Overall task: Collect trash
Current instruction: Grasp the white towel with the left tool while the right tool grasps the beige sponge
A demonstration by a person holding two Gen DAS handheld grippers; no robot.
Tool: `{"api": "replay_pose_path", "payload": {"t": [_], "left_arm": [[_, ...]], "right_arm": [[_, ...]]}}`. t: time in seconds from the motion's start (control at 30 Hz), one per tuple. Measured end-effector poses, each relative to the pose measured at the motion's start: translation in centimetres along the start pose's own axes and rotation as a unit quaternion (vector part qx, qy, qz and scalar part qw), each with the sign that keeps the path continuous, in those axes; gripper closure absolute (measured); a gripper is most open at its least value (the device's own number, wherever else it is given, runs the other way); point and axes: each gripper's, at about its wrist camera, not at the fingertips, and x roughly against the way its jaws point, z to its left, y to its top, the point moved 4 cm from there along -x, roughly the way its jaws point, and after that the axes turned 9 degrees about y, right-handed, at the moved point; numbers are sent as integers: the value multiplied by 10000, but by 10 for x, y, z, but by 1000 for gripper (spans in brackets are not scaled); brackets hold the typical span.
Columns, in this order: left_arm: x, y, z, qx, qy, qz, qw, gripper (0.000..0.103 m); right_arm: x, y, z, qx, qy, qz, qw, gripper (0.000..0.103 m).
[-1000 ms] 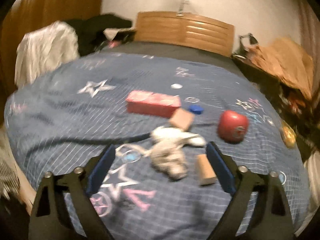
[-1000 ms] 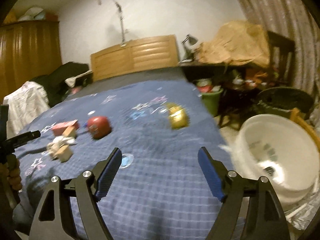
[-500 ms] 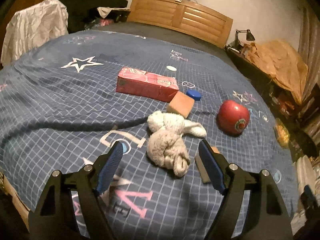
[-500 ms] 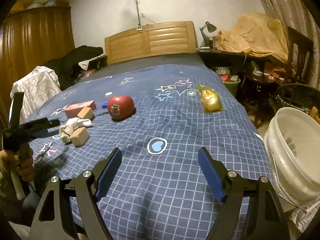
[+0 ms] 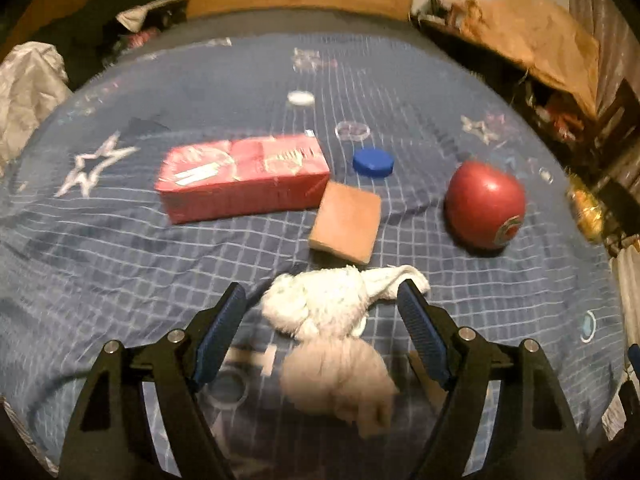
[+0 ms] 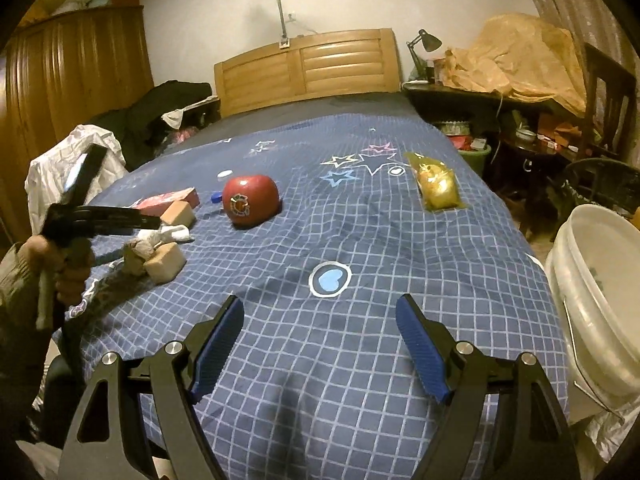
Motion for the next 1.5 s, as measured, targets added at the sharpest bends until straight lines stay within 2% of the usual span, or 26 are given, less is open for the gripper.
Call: {"api": "replay_pose_path", "payload": {"t": [0.03, 0.07, 0.1, 0.17, 0.3, 0.43, 0.57, 0.7, 0.9, 1.1, 1.2, 1.27, 1.37, 1.47, 1.5], "left_arm": [[-9, 1, -1, -37, -18, 126, 9999, 31], [-18, 1, 0, -56, -13, 254, 9997, 55], [-27, 0, 4, 54, -3, 422, 9991, 59], [-23, 2, 11, 313, -188, 334, 9988, 63], [5, 5, 25, 478, -315, -53, 9983, 63], [28, 0, 38, 561, -422, -215, 9973, 63], [49, -14, 46, 666, -343, -388, 9964, 63], [76, -42, 72, 960, -165, -647, 9931, 63], [84, -81, 88, 1088, 132, -596, 9922, 63], [58, -102, 85, 996, 262, -424, 9938, 62], [51, -102, 84, 1007, 345, -513, 9930, 57], [49, -102, 84, 1021, 323, -534, 9928, 56], [47, -103, 86, 1097, 247, -572, 9920, 55], [44, -106, 86, 1111, 202, -637, 9916, 53], [43, -106, 85, 1086, 217, -661, 9917, 56]], "right_arm": [[0, 0, -1, -18, -11, 2, 10000, 24], [0, 0, -2, -42, -19, -4, 10000, 24], [0, 1, -4, -71, -27, -9, 10000, 24], [1, 2, -5, -90, -28, -30, 10000, 24], [-1, 3, -4, -111, 56, -9, 9999, 24], [-7, 8, 7, -29, 224, 22, 9997, 24], [-16, 17, 30, 216, 519, 59, 9984, 24], [-37, 29, 62, 483, 947, 188, 9942, 24], [-80, 36, 107, 695, 1449, 579, 9853, 28], [-128, 40, 146, 795, 1715, 1036, 9765, 31], [-156, 37, 154, 781, 1634, 1320, 9746, 38], [-171, 30, 154, 734, 1590, 1555, 9722, 57], [-186, 19, 156, 743, 1536, 1787, 9690, 63], [-190, 16, 155, 752, 1486, 1759, 9702, 72], [-189, 17, 154, 717, 1498, 1737, 9707, 73]]}}
